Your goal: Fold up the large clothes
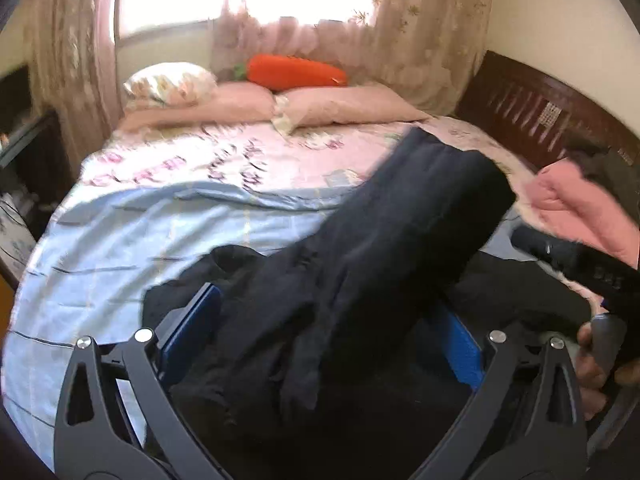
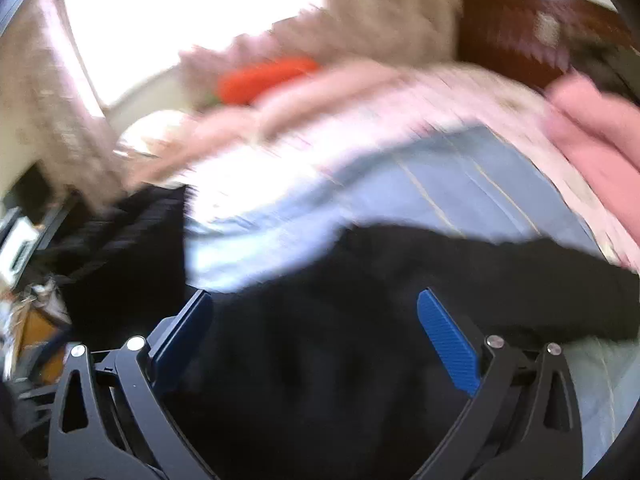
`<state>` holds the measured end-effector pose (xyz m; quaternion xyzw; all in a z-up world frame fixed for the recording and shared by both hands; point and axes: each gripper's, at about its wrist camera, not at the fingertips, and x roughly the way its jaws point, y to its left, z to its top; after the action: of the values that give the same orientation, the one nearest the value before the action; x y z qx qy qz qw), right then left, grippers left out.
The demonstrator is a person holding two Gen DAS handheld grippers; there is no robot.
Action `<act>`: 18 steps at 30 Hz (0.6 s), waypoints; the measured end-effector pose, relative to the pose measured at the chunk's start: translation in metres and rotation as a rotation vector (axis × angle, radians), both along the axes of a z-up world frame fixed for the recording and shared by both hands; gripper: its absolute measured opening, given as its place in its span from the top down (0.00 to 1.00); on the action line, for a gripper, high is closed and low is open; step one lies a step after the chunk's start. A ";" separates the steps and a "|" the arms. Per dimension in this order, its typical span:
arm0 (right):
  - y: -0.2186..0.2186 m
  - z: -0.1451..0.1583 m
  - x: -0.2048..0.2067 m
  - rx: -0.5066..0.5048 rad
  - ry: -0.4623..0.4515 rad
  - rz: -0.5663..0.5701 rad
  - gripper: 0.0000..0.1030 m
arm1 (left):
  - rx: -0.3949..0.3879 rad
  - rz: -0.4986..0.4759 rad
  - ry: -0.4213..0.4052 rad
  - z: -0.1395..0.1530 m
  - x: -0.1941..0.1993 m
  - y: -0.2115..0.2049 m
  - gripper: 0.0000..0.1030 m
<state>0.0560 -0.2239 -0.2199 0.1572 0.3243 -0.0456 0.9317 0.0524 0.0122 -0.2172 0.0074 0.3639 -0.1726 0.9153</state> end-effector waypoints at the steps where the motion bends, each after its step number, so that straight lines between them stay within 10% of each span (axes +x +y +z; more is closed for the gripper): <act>1: 0.009 0.007 0.003 -0.018 -0.012 0.004 0.01 | 0.028 -0.026 -0.004 -0.001 -0.001 -0.006 0.02; 9: -0.020 0.006 0.022 0.125 0.055 -0.096 0.01 | 0.133 -0.344 0.042 -0.025 -0.018 -0.058 0.02; 18: 0.061 -0.047 0.063 0.044 0.342 0.136 0.01 | 0.281 0.251 0.256 -0.066 0.061 0.047 0.02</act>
<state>0.1195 -0.1626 -0.2669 0.1453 0.4888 -0.0016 0.8602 0.1129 0.0595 -0.2836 0.0675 0.4957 -0.0045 0.8659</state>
